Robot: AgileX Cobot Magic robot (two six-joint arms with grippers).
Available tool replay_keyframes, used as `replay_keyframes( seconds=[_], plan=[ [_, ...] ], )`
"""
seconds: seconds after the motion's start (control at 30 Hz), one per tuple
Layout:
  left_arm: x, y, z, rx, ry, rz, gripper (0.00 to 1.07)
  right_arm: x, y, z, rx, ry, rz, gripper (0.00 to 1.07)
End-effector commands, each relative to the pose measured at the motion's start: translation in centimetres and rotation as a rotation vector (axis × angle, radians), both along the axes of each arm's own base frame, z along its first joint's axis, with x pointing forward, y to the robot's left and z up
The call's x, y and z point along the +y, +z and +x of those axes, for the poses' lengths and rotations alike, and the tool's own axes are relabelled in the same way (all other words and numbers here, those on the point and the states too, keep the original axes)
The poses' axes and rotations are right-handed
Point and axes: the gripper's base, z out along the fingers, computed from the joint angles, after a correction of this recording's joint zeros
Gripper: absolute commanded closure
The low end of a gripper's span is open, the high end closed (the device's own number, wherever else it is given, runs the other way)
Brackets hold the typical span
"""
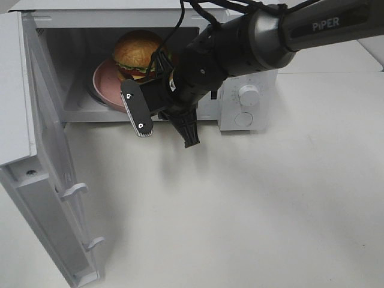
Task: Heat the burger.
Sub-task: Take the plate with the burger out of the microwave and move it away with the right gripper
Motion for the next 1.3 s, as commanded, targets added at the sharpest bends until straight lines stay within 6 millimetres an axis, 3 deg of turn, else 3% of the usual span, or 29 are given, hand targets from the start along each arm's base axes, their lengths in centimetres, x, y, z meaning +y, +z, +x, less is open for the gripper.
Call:
replay_keyframes(
  seconds=[0.03, 0.97, 1.3],
  plan=[
    [-0.1, 0.0, -0.2, -0.019, -0.002, -0.005, 0.09, -0.1, 1.9, -0.5, -0.083, 0.049, 0.041, 1.07],
    [-0.1, -0.1, -0.2, -0.02, -0.002, -0.004, 0.09, -3.9, 2.5, -7.1, -0.093, 0.138, 0.065, 1.07],
    [-0.1, -0.1, -0.2, -0.02, -0.002, -0.004, 0.09, -6.0, 3.7, -9.4, -0.092, 0.135, 0.067, 1.07]
  ],
)
